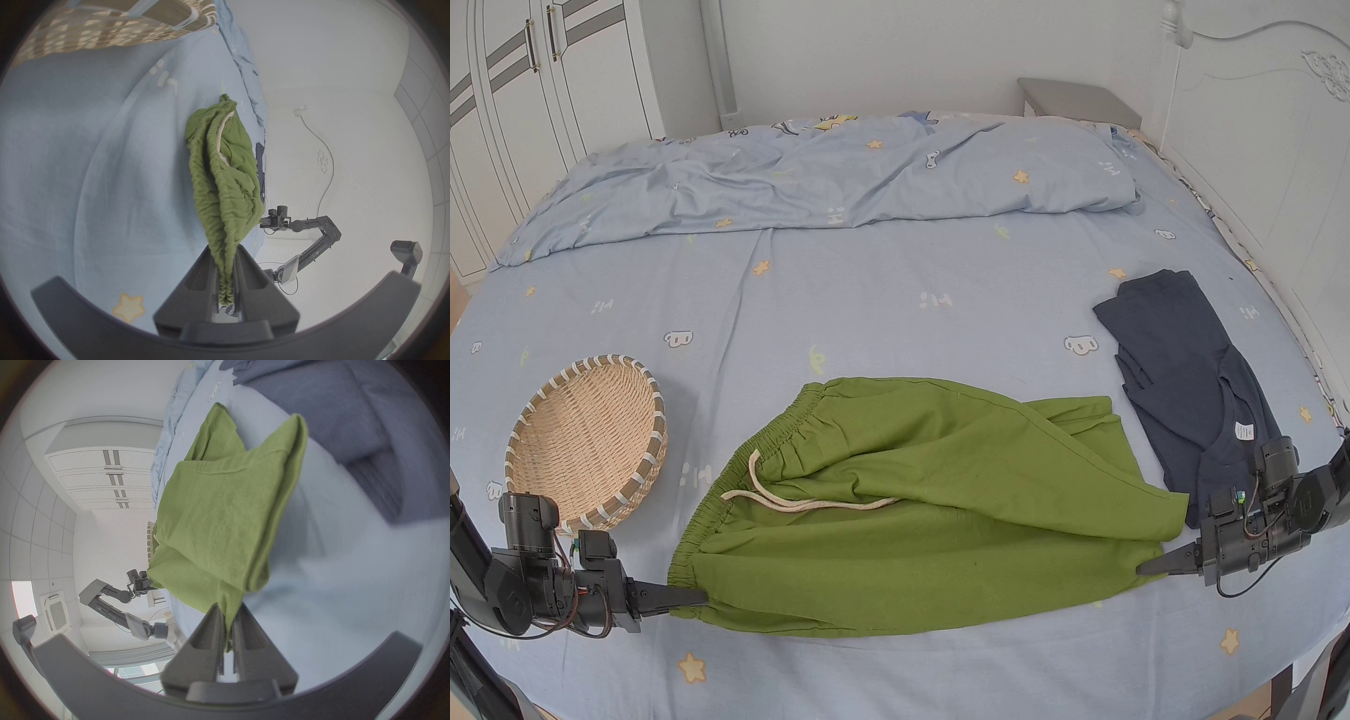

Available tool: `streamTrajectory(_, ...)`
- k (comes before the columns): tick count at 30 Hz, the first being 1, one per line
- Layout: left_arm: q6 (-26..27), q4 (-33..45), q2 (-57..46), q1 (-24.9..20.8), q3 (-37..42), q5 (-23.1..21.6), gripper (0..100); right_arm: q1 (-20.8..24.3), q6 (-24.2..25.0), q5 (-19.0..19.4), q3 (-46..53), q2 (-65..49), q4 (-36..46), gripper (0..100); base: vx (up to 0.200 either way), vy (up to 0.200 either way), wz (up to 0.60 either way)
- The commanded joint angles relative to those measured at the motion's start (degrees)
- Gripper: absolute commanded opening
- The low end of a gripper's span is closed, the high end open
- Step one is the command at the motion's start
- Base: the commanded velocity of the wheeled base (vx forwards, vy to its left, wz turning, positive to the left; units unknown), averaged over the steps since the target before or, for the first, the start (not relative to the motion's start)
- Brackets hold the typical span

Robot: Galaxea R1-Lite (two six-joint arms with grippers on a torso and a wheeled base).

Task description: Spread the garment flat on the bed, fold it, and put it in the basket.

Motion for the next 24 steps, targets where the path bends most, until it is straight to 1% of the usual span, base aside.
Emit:
streamTrajectory(1,-0.1,6.4,-5.2,0.0,-0.5,0.3,0,0.3,-0.6,-0.4,0.7,-8.2,7.1,0,0.000,0.000,0.00)
streamTrajectory(2,-0.1,6.4,-5.2,0.0,-0.5,0.3,0,0.3,-0.6,-0.4,0.7,-8.2,7.1,0,0.000,0.000,0.00)
streamTrajectory(3,-0.1,10.8,-7.6,0.0,-1.3,1.3,0,-0.1,-1.0,-0.4,0.7,-10.7,9.8,0,0.000,0.000,0.00)
streamTrajectory(4,-0.1,12.3,-8.7,0.0,-1.5,2.0,0,-0.1,-1.0,-0.5,0.7,-11.4,10.6,0,0.000,0.000,0.00)
streamTrajectory(5,-0.1,12.3,-8.7,0.0,-1.5,2.0,0,-0.1,-1.0,-0.5,0.7,-11.4,10.6,0,0.000,0.000,0.00)
streamTrajectory(6,0.0,15.7,-10.9,0.3,-1.7,3.6,0,-0.3,-1.0,-0.9,1.8,-12.3,11.7,0,0.000,0.000,0.00)
streamTrajectory(8,0.5,18.1,-11.8,1.3,-1.7,4.0,0,-0.7,-1.1,-1.8,3.1,-12.9,11.7,0,0.000,0.000,0.00)
streamTrajectory(12,1.4,20.6,-12.2,2.6,-1.7,4.1,0,-1.7,-1.1,-3.6,4.9,-13.0,11.6,0,0.000,0.000,0.00)
streamTrajectory(14,3.3,21.5,-12.2,2.6,-1.6,4.4,0,-2.3,-1.1,-4.5,5.8,-13.0,11.6,0,0.000,0.000,0.00)
streamTrajectory(16,6.4,24.9,-12.2,2.3,-1.5,7.3,0,-2.5,-1.1,-5.0,7.3,-13.0,11.5,0,0.000,0.000,0.00)
streamTrajectory(17,8.9,26.9,-12.1,2.0,-1.5,9.8,0,-2.5,-1.1,-5.4,8.1,-13.0,11.4,0,0.000,0.000,0.00)
streamTrajectory(18,12.5,29.2,-11.9,1.9,-1.5,13.1,0,-2.3,-1.2,-6.0,9.2,-13.0,11.2,0,0.000,0.000,0.00)
streamTrajectory(19,15.1,30.5,-11.7,2.0,-1.5,15.2,0,-2.1,-1.3,-6.4,9.8,-13.0,11.0,0,0.000,0.000,0.00)
streamTrajectory(20,18.9,32.2,-11.2,2.4,-1.5,18.0,0,-1.8,-1.5,-7.2,10.7,-13.0,10.3,0,0.000,0.000,0.00)
streamTrajectory(21,22.1,33.9,-10.4,2.9,-1.6,19.6,0,-1.5,-1.5,-8.3,11.6,-13.0,9.4,0,0.000,0.000,0.00)
streamTrajectory(22,24.8,35.1,-9.9,3.5,-1.5,20.2,0,-1.1,-1.5,-9.6,12.9,-12.9,8.0,0,0.000,0.000,0.00)
streamTrajectory(24,27.5,36.8,-9.1,4.5,-1.6,20.2,0,-0.3,-1.5,-11.9,15.1,-12.6,4.5,0,0.000,0.000,0.00)
